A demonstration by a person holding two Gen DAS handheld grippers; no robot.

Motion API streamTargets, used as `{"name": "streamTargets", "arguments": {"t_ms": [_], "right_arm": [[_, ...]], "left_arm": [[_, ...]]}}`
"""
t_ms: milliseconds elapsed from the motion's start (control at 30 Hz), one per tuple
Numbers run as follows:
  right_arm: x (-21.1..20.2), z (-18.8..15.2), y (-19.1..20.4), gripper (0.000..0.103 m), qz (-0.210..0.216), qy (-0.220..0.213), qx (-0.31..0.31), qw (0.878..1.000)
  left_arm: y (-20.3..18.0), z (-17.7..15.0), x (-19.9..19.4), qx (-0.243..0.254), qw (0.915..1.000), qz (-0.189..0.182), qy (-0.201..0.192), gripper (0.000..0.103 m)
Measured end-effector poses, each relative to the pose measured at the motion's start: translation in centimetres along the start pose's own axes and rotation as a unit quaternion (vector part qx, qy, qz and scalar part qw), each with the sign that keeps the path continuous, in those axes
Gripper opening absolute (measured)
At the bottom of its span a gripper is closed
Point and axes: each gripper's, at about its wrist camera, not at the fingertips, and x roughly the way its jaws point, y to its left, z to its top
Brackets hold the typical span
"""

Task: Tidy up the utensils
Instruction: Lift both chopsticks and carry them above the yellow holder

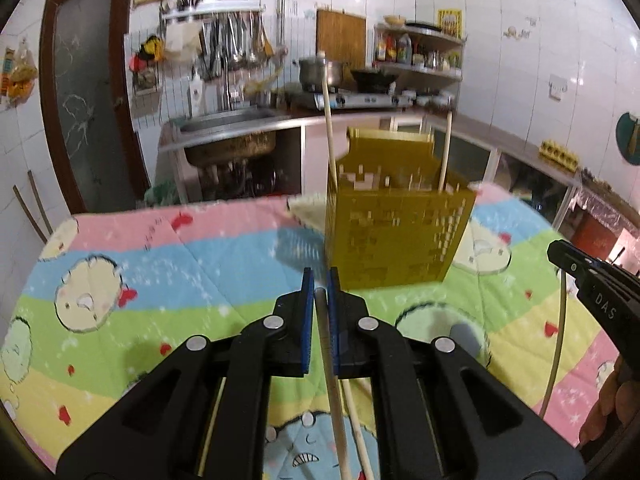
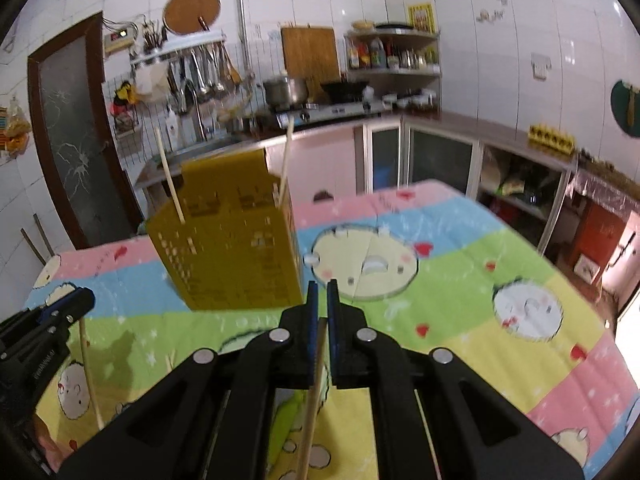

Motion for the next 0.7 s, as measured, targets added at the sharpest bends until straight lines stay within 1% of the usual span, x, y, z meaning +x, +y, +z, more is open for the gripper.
{"name": "streamTargets", "arguments": {"t_ms": [133, 233, 367, 533, 700], "right_arm": [[-0.7, 1.0, 0.3, 0.004, 0.000, -0.033, -0.009, 0.999], [-1.5, 1.9, 0.4, 0.004, 0.003, -0.058, -0.015, 0.998], [-2.4, 2.5, 0.5, 0.004, 0.007, -0.091, -0.021, 0.996], [-3.2, 2.6, -0.2, 0.004, 0.013, -0.111, -0.019, 0.994], [-4.3, 2.6, -0.7, 0.004, 0.022, -0.127, -0.019, 0.991]], "left_arm": [[0.0, 1.1, -1.1, 0.007, 0.9995, 0.007, -0.030, 0.005], [0.1, 1.6, -1.5, 0.010, 0.9990, 0.007, -0.042, 0.005], [0.3, 2.0, -2.2, 0.013, 0.9976, 0.009, -0.068, 0.005], [0.7, 1.8, -3.4, 0.019, 0.9944, 0.010, -0.104, 0.005], [1.2, 1.5, -4.3, 0.017, 0.9919, 0.005, -0.126, 0.005]]}}
